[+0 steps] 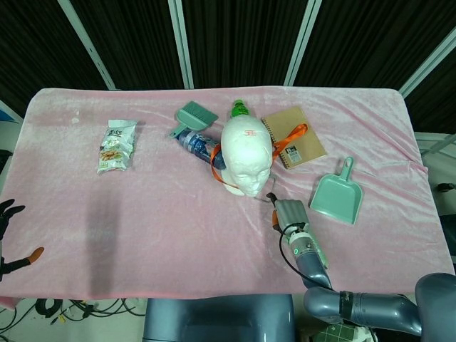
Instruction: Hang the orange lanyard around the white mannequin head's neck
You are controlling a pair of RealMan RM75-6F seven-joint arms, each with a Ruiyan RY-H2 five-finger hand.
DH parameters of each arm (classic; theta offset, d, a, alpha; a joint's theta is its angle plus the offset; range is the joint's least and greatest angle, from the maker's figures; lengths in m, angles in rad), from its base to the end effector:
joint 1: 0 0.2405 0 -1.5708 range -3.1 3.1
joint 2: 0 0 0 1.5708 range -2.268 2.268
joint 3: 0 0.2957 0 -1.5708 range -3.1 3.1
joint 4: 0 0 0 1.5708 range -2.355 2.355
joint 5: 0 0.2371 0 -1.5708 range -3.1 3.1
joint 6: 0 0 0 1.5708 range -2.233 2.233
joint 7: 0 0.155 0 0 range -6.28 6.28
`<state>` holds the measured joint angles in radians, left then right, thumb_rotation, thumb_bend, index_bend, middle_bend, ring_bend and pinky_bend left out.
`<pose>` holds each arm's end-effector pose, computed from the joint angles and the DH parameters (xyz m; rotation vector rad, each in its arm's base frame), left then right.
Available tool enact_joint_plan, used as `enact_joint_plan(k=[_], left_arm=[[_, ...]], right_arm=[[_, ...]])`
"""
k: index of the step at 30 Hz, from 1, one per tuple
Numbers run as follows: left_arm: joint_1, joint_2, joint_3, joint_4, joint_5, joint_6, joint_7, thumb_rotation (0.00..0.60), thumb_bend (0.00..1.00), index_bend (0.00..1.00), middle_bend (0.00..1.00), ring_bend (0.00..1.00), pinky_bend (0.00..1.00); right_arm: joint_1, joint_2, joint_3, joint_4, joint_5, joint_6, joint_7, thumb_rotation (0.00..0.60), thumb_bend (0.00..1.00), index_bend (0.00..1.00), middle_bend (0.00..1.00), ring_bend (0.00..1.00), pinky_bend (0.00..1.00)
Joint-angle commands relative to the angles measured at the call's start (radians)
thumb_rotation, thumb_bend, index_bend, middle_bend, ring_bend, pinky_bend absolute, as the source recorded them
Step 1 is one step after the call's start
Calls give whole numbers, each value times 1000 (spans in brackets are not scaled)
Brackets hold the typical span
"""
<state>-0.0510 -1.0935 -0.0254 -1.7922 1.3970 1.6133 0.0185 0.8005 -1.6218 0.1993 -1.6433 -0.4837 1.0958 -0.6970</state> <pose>-0.3366 0.1757 0.1636 -1.1797 -0.9917 -0.9743 -0.1742 -0.3596 -0.0763 1.6735 -1.2730 0.5996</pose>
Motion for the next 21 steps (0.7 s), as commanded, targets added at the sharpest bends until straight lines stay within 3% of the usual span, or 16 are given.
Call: enact_joint_plan(k=[1,21], left_arm=[[2,-1,-4,-1,-2,-2,0,600,96,217,121,0,0],[10,-5,-21,1,-3,-19,2,600,96,217,118,0,0]], right_arm=[[5,-9,-3,8,6,-3,-4,600,829,216,982,1000,900],[7,-28,-14,32,10,0,2,600,830,283,983,1000,900]])
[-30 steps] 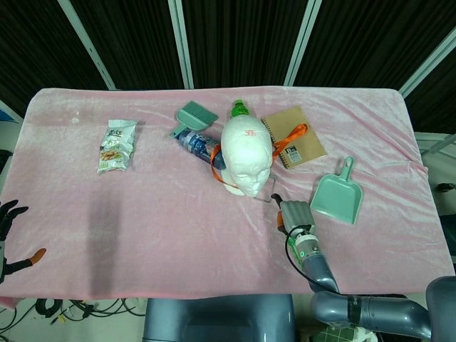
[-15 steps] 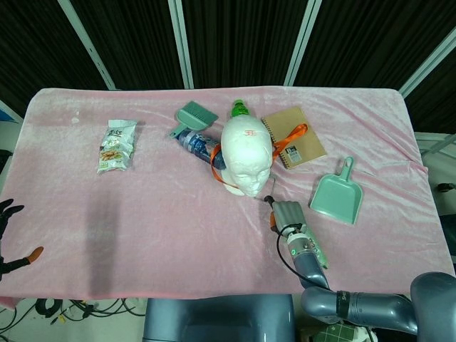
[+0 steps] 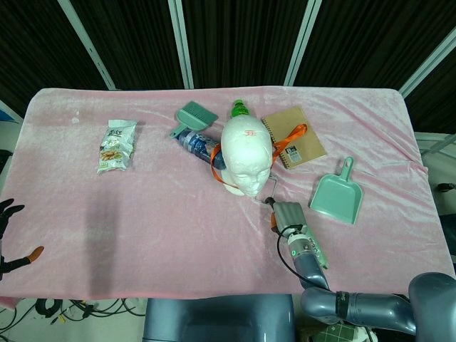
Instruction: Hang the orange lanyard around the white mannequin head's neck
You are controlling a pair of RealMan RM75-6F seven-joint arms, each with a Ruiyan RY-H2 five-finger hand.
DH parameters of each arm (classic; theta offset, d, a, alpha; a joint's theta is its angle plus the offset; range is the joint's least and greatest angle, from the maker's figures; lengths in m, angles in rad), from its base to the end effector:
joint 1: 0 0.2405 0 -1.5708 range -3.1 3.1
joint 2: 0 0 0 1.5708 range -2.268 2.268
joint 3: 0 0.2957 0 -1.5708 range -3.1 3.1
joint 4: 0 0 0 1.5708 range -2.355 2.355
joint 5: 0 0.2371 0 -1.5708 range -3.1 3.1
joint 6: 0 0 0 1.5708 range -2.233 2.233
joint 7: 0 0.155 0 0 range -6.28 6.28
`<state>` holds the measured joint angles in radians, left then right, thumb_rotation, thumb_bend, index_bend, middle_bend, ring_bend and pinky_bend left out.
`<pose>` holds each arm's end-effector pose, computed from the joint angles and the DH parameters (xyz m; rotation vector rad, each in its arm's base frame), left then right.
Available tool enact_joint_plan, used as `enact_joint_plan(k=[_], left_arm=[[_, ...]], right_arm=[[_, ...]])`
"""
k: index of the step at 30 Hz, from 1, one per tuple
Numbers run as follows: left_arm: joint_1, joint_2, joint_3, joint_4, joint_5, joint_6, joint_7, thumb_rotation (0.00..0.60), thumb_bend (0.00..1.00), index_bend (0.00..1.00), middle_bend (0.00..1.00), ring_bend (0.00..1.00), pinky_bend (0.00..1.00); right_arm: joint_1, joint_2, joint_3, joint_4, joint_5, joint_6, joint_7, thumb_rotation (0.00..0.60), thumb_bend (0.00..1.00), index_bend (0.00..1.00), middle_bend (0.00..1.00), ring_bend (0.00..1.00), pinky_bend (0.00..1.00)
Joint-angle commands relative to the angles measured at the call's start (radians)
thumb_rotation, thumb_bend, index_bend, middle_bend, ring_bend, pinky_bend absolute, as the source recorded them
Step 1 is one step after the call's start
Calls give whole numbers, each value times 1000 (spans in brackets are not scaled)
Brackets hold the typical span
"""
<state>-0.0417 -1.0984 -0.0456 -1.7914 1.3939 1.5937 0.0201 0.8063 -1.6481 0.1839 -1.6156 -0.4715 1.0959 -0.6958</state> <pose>-0.3375 0.1773 0.1621 -1.1730 -1.0007 -0.9717 -0.1776 -0.3569 -0.0863 1.6770 -1.2803 0.5767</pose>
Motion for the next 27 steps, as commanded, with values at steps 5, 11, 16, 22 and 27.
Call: enact_joint_plan(k=[5,11,16,22,27], left_arm=[[5,1,-7,-1,-1,4,-1,600,96,217,117,0,0],[9,2,-11,-1,1,3,-2,600,96,217,117,0,0],[12,1,-15,-2,4,5,-3,600,96,217,116,0,0],[15,1,-16,-2,8,3,-1,600,96,218,115,0,0],[18,2,-20,-3,6,3,-1,600,96,218,116,0,0]], right_arm=[[7,-5,8,12,-2,-2,2,600,832,284,983,1000,899],[12,-8,14,20,2,-2,1,600,832,300,983,1000,900],[12,-2,7,6,5,-4,-4,600,833,370,983,1000,900],[11,6,-1,-15,13,-8,-8,600,833,432,982,1000,900],[6,16,-2,-43,9,-4,1,600,834,454,982,1000,900]])
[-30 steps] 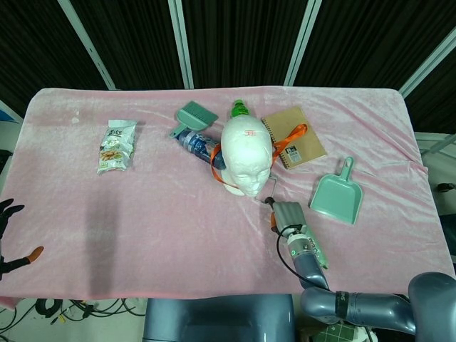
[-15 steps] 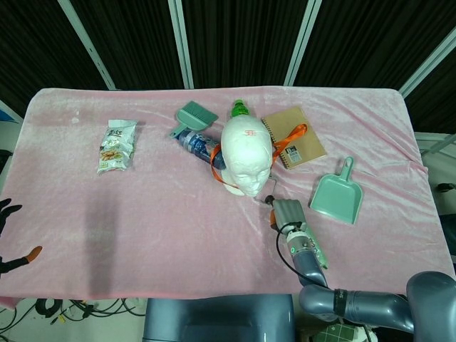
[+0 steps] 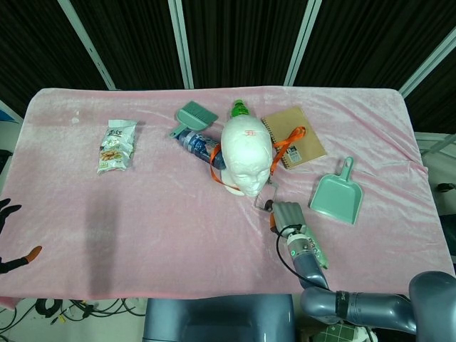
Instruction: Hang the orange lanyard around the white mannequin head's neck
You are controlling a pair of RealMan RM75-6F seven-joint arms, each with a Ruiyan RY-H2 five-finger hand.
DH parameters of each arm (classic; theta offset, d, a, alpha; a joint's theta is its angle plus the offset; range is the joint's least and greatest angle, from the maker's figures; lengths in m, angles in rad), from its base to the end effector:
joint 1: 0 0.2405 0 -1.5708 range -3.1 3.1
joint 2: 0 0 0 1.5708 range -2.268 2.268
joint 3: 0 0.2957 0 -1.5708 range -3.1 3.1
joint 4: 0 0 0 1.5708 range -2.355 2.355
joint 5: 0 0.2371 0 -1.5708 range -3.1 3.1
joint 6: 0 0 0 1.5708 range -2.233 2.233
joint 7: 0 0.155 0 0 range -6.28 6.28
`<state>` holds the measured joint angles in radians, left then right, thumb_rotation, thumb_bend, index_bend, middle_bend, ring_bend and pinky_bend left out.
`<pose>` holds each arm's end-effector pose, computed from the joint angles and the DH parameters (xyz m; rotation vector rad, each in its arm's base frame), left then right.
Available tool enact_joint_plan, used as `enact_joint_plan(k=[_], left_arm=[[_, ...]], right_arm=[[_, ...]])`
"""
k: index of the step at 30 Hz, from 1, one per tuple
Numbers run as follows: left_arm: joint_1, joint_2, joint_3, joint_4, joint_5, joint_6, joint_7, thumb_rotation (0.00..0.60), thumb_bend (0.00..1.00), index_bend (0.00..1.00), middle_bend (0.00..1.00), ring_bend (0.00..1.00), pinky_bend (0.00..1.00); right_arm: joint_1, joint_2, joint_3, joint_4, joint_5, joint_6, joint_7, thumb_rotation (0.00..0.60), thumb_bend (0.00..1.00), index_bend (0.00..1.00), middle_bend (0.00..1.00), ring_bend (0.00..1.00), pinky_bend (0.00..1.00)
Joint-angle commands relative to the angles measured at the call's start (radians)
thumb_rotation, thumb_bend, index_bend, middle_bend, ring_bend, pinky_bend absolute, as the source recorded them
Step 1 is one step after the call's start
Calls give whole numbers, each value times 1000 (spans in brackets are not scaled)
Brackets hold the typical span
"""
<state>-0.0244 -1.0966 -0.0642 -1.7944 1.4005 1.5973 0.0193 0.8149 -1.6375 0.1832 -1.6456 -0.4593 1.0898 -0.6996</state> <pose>-0.3374 0.1756 0.1655 -1.1564 -0.9919 -0.9791 -0.1713 -0.3532 -0.0859 1.6986 -1.2955 0.5778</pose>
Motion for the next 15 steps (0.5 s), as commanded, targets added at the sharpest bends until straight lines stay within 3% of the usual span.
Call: enact_joint_plan(k=[1,15], left_arm=[[1,0,-2,0,0,0,0,600,96,218,115,0,0],[8,2,-9,-1,2,4,1,600,96,220,115,0,0]], right_arm=[[-4,8,-3,-20,-4,3,5,600,834,456,982,1000,900],[-17,60,-50,-140,7,4,-7,600,835,491,982,1000,900]])
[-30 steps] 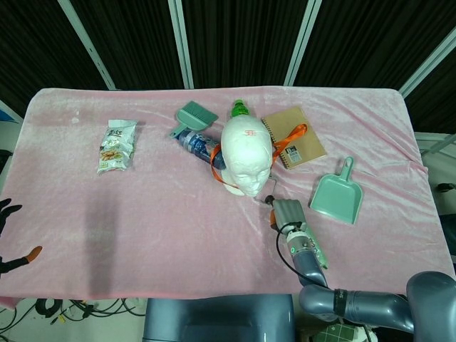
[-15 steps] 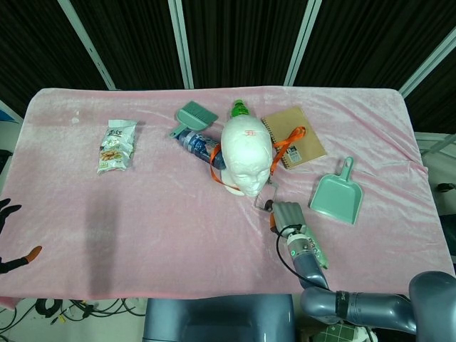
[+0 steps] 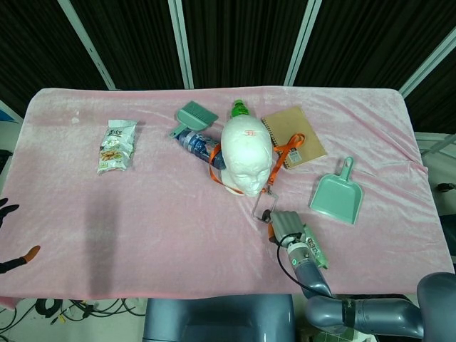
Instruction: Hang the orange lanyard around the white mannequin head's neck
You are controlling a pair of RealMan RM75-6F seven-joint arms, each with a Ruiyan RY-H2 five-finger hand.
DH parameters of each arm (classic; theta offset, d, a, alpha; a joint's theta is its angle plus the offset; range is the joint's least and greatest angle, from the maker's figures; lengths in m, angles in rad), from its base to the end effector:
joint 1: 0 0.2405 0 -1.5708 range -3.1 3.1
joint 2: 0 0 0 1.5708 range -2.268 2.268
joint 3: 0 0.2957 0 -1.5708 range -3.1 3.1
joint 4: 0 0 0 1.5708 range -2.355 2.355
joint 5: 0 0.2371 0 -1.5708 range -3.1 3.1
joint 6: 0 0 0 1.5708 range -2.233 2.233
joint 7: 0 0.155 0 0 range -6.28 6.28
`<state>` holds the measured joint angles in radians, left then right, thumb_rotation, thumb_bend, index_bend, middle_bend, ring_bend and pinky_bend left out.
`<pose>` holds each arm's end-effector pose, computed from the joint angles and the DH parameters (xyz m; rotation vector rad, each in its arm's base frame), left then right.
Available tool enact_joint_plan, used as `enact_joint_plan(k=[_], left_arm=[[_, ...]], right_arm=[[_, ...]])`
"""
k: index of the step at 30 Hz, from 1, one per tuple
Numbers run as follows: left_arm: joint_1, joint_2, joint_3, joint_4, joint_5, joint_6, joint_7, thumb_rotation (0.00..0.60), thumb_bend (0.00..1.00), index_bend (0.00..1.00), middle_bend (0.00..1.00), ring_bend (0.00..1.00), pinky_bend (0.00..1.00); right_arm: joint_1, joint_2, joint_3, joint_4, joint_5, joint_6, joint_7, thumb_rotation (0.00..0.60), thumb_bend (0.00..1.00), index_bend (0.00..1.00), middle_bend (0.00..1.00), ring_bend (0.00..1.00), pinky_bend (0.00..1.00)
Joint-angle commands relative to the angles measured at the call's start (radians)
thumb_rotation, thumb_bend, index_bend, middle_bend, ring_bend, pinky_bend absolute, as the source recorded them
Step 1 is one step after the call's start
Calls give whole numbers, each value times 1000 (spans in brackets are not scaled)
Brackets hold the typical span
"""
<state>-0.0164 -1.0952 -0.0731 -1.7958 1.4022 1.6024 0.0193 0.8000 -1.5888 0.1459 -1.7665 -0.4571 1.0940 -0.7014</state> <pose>-0.3374 0.1748 0.1679 -1.1458 -0.9845 -0.9827 -0.1676 -0.3269 -0.0800 1.7596 -1.3417 0.5571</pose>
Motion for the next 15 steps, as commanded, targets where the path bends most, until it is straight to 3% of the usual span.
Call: enact_joint_plan(k=[1,15], left_arm=[[0,0,-1,0,0,-1,1,600,96,220,115,0,0],[5,-1,-6,0,5,0,2,600,96,220,115,0,0]], right_arm=[[-3,14,-17,-26,5,1,-7,600,835,493,982,1000,900],[-30,57,-78,-154,-51,46,-5,600,839,537,983,1000,900]])
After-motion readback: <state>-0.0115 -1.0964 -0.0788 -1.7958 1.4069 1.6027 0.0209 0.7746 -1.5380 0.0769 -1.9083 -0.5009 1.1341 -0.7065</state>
